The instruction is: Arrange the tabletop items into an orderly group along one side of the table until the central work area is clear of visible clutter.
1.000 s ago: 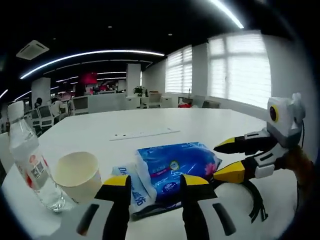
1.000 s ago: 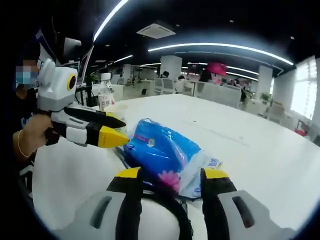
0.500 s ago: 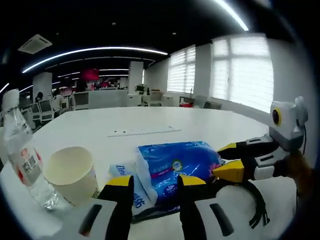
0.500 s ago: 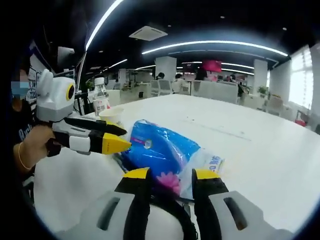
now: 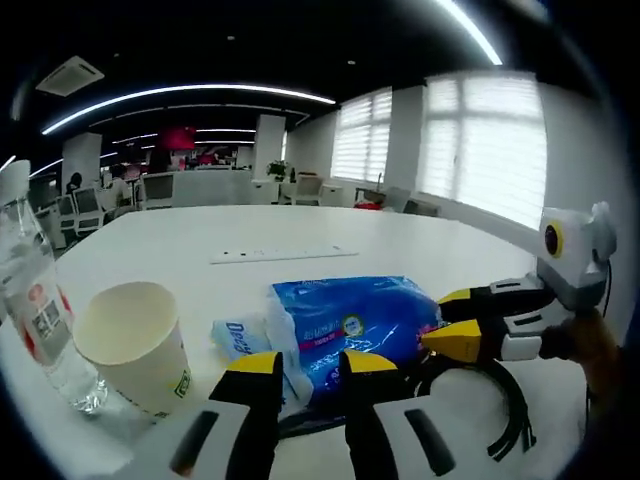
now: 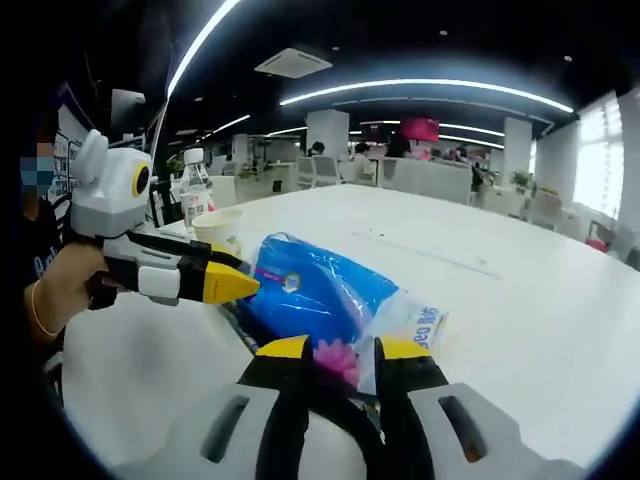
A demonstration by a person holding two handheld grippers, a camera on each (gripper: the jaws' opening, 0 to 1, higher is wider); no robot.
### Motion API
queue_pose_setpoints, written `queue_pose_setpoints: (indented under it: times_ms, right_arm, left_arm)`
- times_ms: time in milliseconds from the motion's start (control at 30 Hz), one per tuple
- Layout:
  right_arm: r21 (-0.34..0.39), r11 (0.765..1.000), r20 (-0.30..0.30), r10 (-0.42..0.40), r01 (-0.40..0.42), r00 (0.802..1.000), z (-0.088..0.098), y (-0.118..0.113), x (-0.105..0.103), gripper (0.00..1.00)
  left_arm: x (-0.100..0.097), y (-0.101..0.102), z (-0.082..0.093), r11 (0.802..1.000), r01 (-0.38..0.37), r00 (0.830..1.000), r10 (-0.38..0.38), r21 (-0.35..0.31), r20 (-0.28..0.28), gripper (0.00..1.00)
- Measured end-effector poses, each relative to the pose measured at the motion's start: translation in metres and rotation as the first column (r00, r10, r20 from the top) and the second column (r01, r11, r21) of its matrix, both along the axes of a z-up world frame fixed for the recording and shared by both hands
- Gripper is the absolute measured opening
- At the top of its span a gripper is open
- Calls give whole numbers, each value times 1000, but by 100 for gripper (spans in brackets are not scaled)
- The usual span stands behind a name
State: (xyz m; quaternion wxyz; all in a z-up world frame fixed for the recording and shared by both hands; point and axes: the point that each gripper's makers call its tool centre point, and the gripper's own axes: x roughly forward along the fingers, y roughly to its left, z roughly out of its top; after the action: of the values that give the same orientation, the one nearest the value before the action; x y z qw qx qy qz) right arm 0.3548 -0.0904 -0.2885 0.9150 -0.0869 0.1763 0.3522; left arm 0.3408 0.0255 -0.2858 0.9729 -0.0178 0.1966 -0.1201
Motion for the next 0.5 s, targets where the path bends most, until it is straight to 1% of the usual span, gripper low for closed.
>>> queue_pose_setpoints:
  times_ms: [100,200,267,300,400,500]
  right_arm:
    - [8,1000,-3,-20,20,1000,1,-2,3,17]
    - [-8,999,-7,-39,39,999,-1,-6,5,12]
    - [-2,999,-13,-50,50,999,-1,-8,6,8]
    - [6,998,-17,-58,58,998,-1,-8,6,7]
    - [24,997,-34,-67,68,997,-2,-9,6,5]
    - [17,997,-36,-73,74,997,-2,-9,7,3]
  left_arm:
    - [-1,1,-3,1000,7,1000,-6,7,-13,19]
    - [-1,0,-3,1000,8,1000,-8,-4,-11,18]
    - [0,0,-4,999,14,1000,-14,36,-7,16]
    - [0,0,-5,999,19,1000,-18,48,-7,14]
    - [0,0,-5,999,16,1000,-15,49,-6,11]
    - [0,1,-4,999,10,1000,-10,44,-5,10]
